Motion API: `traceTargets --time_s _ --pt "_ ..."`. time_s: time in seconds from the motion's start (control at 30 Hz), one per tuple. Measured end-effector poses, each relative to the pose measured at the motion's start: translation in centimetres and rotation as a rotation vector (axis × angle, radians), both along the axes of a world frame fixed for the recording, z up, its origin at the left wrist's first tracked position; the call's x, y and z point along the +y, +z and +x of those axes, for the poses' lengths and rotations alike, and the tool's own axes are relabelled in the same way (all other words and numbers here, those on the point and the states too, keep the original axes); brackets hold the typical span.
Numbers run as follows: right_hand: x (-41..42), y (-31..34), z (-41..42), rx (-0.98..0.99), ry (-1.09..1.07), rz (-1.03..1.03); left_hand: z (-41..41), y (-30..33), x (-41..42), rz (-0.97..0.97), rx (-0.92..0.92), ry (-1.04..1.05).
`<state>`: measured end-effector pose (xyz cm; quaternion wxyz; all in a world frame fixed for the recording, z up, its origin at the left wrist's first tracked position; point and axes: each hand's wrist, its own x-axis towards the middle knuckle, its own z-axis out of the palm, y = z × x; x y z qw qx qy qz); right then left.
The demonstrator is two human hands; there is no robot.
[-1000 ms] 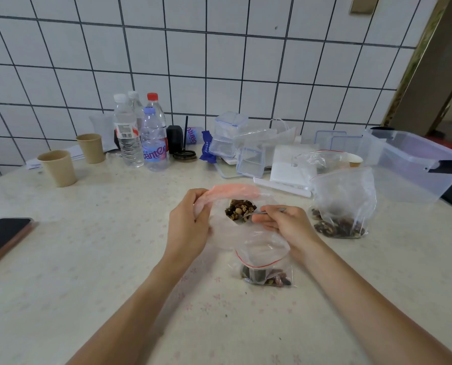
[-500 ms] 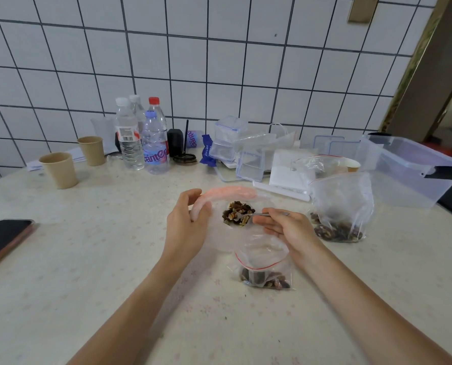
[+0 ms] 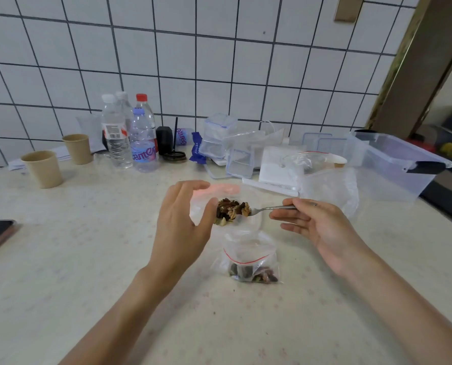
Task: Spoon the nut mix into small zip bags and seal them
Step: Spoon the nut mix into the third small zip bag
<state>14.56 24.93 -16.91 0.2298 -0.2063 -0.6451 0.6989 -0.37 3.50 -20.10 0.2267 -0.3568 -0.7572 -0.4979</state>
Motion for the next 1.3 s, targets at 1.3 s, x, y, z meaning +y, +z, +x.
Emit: traceTargets --time_s 1.3 --pt "-1.3 0.0 8.6 -0.036 0.13 0.964 3.0 -0.4 0.1 -0.417 -0.358 -0.345"
